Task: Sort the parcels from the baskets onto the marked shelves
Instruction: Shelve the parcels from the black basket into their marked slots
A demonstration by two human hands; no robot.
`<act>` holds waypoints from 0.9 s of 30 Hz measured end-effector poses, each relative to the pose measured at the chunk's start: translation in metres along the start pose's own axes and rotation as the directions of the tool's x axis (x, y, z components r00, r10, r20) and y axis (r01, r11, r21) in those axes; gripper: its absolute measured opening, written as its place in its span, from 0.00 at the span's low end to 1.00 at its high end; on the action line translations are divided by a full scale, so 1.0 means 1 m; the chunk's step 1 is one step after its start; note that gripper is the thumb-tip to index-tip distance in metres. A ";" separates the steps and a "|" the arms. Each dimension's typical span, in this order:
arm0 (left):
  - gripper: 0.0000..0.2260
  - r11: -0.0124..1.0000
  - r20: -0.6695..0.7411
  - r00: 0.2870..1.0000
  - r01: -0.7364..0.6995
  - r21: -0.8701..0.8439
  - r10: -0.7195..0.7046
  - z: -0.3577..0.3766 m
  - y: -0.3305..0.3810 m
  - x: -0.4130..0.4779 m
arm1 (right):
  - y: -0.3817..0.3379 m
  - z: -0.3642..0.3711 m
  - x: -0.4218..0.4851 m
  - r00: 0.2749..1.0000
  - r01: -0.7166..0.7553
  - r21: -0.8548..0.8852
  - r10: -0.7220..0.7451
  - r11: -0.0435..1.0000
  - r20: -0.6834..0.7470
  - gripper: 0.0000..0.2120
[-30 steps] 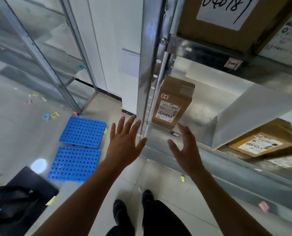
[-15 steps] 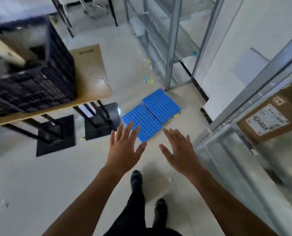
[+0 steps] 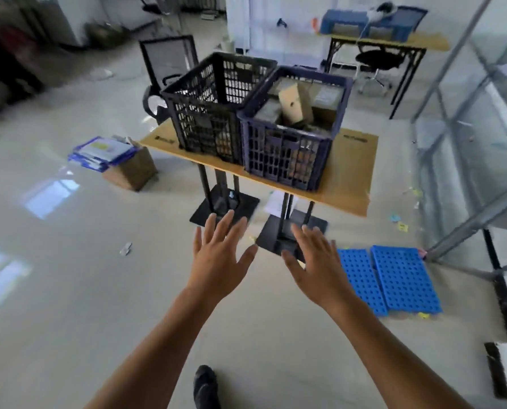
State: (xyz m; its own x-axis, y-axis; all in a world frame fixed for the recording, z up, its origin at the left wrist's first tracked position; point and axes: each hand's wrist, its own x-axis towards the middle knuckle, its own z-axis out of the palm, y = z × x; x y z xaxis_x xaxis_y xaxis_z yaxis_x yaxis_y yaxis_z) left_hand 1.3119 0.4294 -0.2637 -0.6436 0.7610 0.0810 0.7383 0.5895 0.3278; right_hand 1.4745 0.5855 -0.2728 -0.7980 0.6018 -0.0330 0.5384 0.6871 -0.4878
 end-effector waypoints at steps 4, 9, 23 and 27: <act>0.31 0.999 -0.060 0.997 0.039 -0.022 -0.041 -0.038 -0.070 0.027 | -0.068 0.016 0.062 0.999 0.042 0.011 -0.041 0.999 -0.018 0.35; 0.29 0.998 -0.088 0.996 0.027 -0.059 -0.032 -0.068 -0.137 0.066 | -0.132 0.033 0.122 0.996 0.070 0.005 -0.070 0.998 -0.046 0.32; 0.34 0.996 -0.041 0.998 0.043 -0.081 -0.046 -0.057 -0.215 0.209 | -0.157 0.066 0.270 0.993 0.083 -0.019 -0.084 0.996 -0.081 0.33; 0.32 0.999 -0.058 0.998 0.004 -0.033 -0.006 -0.057 -0.222 0.280 | -0.146 0.064 0.344 0.990 0.076 -0.002 -0.076 0.997 -0.122 0.33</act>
State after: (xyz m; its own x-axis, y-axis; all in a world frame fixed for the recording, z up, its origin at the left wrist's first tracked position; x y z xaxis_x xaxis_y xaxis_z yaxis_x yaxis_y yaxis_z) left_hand 0.9568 0.4961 -0.2603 -0.6587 0.7405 0.1333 0.7285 0.5834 0.3591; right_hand 1.1040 0.6666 -0.2691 -0.7976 0.5929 0.1109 0.4764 0.7321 -0.4870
